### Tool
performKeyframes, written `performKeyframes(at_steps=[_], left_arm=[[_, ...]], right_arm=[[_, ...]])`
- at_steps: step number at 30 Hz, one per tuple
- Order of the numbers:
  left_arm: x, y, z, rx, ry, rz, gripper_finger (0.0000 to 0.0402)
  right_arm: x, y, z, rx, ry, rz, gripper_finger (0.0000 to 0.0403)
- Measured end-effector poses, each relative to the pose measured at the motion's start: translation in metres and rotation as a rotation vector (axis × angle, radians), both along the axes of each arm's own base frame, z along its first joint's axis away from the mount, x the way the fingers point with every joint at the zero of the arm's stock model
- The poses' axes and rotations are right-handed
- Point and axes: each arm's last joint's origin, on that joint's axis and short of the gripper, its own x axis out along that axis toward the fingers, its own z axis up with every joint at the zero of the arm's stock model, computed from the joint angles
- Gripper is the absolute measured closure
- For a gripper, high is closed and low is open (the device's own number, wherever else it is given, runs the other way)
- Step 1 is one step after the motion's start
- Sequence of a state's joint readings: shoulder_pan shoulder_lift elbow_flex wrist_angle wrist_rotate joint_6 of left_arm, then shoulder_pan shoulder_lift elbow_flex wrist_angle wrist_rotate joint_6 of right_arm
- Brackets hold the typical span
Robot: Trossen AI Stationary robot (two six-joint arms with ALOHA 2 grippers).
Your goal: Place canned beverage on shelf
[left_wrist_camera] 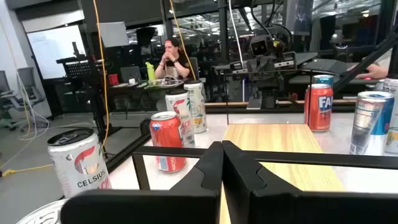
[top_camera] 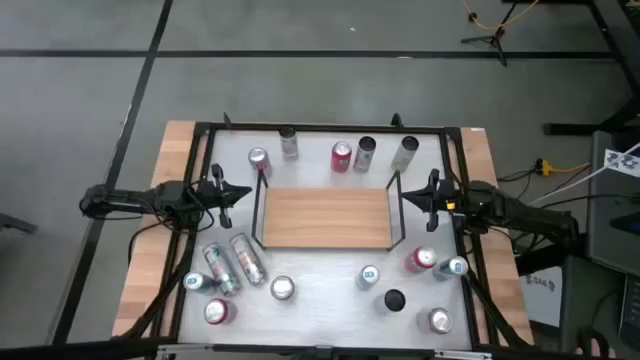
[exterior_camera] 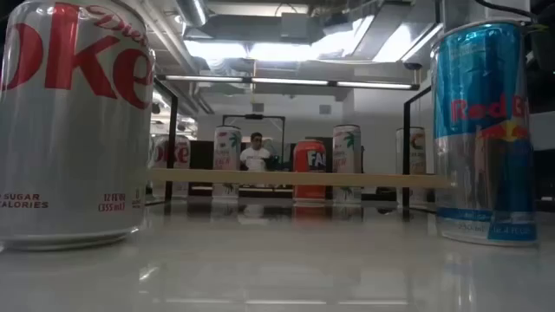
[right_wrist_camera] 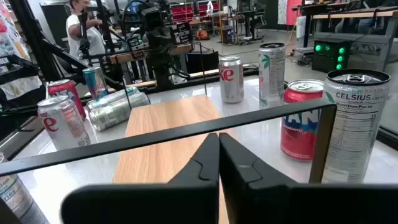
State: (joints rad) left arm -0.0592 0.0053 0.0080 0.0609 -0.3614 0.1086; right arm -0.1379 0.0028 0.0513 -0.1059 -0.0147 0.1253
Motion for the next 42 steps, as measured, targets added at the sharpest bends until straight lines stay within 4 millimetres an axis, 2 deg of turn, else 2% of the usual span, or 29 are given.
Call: performKeyframes(at_steps=[42], left_arm=[[0.0, 0.0, 0.0001, 0.0, 0.0, 0.0, 0.0401]], right_arm=[[-0.0001, -0.0005, -0.0001, -0.001, 0.0, -0.016, 0.0402]])
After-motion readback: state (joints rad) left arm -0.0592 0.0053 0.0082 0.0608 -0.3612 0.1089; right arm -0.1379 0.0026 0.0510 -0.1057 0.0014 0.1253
